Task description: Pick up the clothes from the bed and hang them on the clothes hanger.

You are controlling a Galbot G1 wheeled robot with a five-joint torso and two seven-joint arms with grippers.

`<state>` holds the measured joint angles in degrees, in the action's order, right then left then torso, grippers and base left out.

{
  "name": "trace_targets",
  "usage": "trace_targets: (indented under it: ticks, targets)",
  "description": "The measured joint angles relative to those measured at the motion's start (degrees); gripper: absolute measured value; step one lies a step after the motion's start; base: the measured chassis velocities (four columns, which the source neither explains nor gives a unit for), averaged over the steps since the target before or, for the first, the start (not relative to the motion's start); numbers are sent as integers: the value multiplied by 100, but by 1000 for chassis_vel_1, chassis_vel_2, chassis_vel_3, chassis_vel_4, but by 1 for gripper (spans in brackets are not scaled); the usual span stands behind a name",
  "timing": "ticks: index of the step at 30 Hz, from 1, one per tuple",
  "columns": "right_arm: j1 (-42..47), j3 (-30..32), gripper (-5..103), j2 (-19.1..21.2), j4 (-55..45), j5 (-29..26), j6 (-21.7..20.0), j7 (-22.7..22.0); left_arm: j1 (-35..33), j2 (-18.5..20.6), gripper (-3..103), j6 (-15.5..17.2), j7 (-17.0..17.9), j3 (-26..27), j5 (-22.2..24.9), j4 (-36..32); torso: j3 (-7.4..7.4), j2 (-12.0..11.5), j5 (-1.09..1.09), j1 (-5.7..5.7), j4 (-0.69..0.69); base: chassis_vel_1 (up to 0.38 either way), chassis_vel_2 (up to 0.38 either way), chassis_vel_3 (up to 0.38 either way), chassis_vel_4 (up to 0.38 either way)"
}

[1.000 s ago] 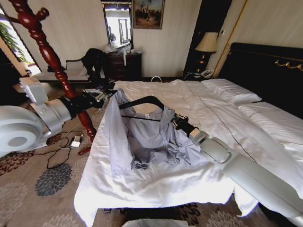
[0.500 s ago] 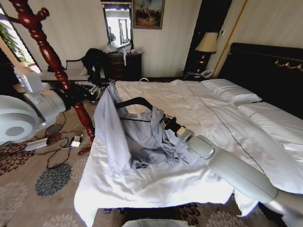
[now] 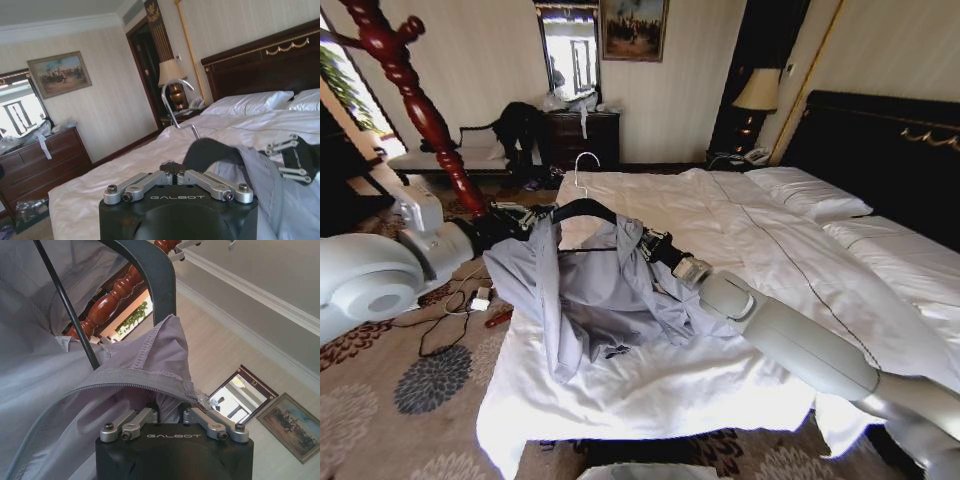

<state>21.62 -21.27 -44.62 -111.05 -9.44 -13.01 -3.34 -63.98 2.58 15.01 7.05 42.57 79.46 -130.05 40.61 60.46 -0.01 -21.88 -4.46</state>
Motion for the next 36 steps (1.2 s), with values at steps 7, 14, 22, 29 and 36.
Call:
trace_targets:
  ticks: [7, 14, 22, 29, 36]
  targets:
    - [265, 103, 16, 15, 193, 11, -12, -26, 294, -7, 0, -142, 39, 224, 597, -123, 0, 0, 0, 0, -1, 0, 0, 0, 0]
    - [202, 145, 16, -69, 480, -26, -54, -102, 359, 319, 0, -229, -149, 519, 957, -523, 0, 0, 2, 0, 0, 0, 0, 0, 0]
    - [88, 129, 16, -109, 480, -79, -173, -127, 133, 352, 0, -240, -323, 415, 552, -952, 0, 0, 0, 0, 0, 0, 0, 0, 0]
    - [91, 112, 16, -106, 558, -77, -211, -139, 113, 290, 0, -257, -338, 365, 887, -1285, 0, 0, 1, 0, 0, 0, 0, 0, 0]
    - [-2, 84, 16, -137, 528, -115, -267, -164, -83, 145, 0, -73, -350, 138, 358, -1290, 0, 0, 0, 0, 0, 0, 0, 0, 0]
